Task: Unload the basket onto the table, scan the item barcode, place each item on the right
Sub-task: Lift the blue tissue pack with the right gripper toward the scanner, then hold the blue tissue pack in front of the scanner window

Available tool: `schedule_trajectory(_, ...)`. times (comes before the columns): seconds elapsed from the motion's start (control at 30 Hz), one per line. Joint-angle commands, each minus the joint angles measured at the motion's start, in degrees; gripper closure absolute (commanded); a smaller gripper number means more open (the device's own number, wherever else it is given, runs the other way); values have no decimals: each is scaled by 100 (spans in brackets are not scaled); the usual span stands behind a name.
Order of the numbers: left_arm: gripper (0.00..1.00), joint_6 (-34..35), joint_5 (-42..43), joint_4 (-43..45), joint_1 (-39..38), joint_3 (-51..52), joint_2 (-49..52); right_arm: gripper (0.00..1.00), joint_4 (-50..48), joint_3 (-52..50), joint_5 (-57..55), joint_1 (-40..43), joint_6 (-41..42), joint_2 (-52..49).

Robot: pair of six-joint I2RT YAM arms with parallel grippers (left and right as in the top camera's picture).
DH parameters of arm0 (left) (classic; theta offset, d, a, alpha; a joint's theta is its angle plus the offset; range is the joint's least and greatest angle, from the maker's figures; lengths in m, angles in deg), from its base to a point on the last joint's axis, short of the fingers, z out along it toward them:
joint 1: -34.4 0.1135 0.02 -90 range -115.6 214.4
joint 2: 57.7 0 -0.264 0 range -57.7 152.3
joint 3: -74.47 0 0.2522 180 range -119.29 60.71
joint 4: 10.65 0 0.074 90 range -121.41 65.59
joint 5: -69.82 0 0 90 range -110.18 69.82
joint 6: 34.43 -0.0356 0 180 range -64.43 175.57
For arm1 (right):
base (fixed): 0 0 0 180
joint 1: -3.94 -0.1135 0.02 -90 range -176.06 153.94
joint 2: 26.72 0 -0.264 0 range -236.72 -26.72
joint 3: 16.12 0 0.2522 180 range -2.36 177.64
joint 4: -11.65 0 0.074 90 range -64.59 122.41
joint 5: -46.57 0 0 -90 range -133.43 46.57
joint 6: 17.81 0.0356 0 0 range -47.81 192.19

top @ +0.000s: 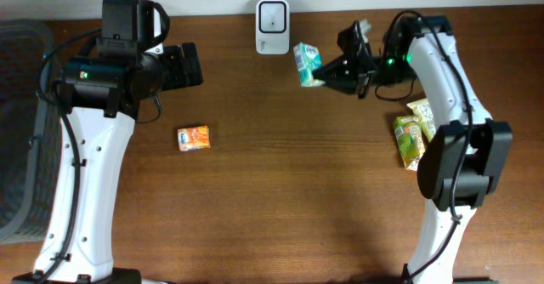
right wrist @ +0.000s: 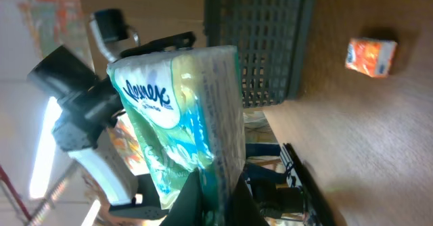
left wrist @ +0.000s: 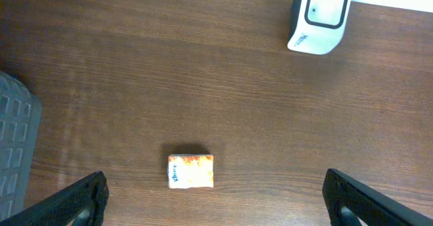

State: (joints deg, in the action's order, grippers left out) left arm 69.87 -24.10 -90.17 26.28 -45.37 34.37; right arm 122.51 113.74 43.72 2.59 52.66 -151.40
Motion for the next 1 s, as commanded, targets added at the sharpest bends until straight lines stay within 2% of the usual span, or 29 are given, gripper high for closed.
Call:
schedule_trajectory(0.0,1,-72,-42,9,4,-24,-70,96,24,573,179,35,212,295)
schedule_trajectory(0.27,1,-72,-42,9,4,-24,-70,96,13,1482,173,35,376,385)
schedule_trajectory(0.33,1,-72,-42,9,4,-24,-70,96,-219,1620,-232,26,382,385)
schedule_trajectory(0.43,1,-72,-42,9,4,-24,-70,96,-599,1637,-1687,-68,964,385)
schedule_trajectory(0.5,1,-72,-44,9,4,-24,-70,96,-1239,1639,-3875,-439,2074,385)
schedule_trajectory(0.6,1,-72,-42,9,4,-24,-70,96,-1794,1779,-5333,-852,2728,382)
schedule_trajectory(0.67,1,-72,-42,9,4,-24,-70,96,-2225,1961,-6734,-1189,3023,374)
schedule_trajectory(0.77,1,-72,-42,9,4,-24,-70,96,-2599,2090,-8384,-1587,3045,304)
schedule_trajectory(0.87,1,-74,-42,9,4,-24,-70,96,-3187,2085,-10161,-2046,2472,131)
schedule_trajectory(0.97,1,-72,-42,9,4,-24,-70,96,-3985,2085,-11383,-2367,1635,-162)
